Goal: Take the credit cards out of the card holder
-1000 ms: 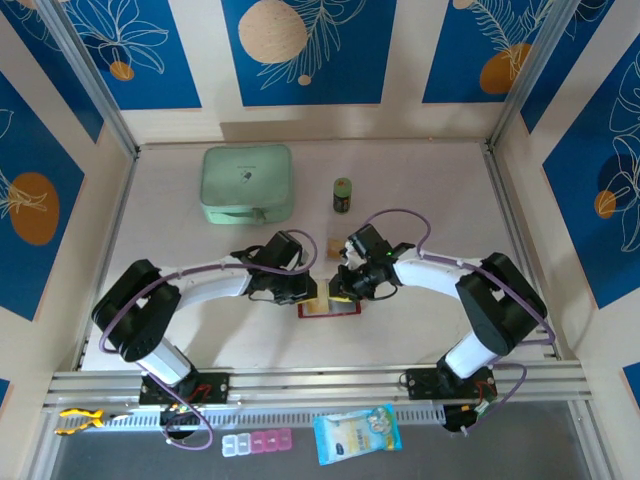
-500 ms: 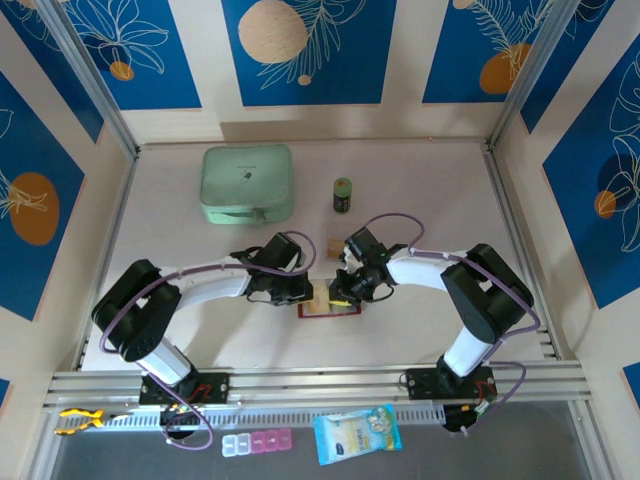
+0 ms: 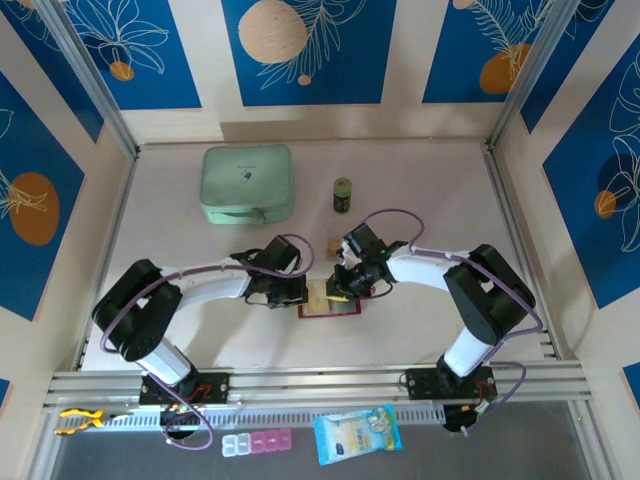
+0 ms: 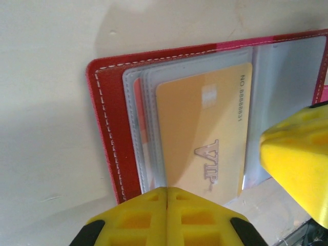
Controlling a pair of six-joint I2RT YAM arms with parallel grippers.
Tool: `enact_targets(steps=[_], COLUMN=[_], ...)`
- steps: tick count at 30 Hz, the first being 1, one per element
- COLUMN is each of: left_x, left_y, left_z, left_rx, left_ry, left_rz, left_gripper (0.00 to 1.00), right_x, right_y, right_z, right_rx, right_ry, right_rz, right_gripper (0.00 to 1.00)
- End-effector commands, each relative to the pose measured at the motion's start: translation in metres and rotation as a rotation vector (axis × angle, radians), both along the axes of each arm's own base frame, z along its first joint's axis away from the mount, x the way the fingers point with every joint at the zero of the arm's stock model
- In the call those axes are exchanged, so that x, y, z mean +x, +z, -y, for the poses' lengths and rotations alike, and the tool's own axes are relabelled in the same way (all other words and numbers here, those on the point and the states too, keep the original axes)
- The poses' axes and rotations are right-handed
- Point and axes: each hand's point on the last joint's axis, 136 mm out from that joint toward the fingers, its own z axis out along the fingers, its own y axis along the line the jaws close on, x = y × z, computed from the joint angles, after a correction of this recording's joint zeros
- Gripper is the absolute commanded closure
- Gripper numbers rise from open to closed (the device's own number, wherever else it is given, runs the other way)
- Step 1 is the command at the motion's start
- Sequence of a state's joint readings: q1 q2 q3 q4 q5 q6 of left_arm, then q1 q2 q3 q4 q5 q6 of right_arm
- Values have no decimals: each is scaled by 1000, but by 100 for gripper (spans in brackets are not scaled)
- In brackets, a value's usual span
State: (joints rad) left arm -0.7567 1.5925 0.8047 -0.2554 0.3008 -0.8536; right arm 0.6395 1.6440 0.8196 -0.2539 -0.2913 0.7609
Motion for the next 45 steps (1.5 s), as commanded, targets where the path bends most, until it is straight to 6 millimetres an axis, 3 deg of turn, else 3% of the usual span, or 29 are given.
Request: enact_targets(steps=[1,17,27,30,45], left_x=[-4,-6,-6,-5,-5], left_y=[-12,-17,-18,-18,-19], left_z=[-12,-12,-12,-12,-11], left_rx=[54,58,59,59,55], left_ry=[-6,-7,-6,-7,-9], left_rz=[-12,-28,-31,-31,-32], left_gripper=[97,98,98,98,98], right_x=[3,5,4,4,4], right_y=[18,6,0,4,2], right_z=[-10,-16,-13,-16,-23], right_rx=[52,54,38,53,77], right_ry=[15,28,27,34,49], right_rz=[7,-18,-26,-23,-43], right_gripper=[84,82,73,80,77])
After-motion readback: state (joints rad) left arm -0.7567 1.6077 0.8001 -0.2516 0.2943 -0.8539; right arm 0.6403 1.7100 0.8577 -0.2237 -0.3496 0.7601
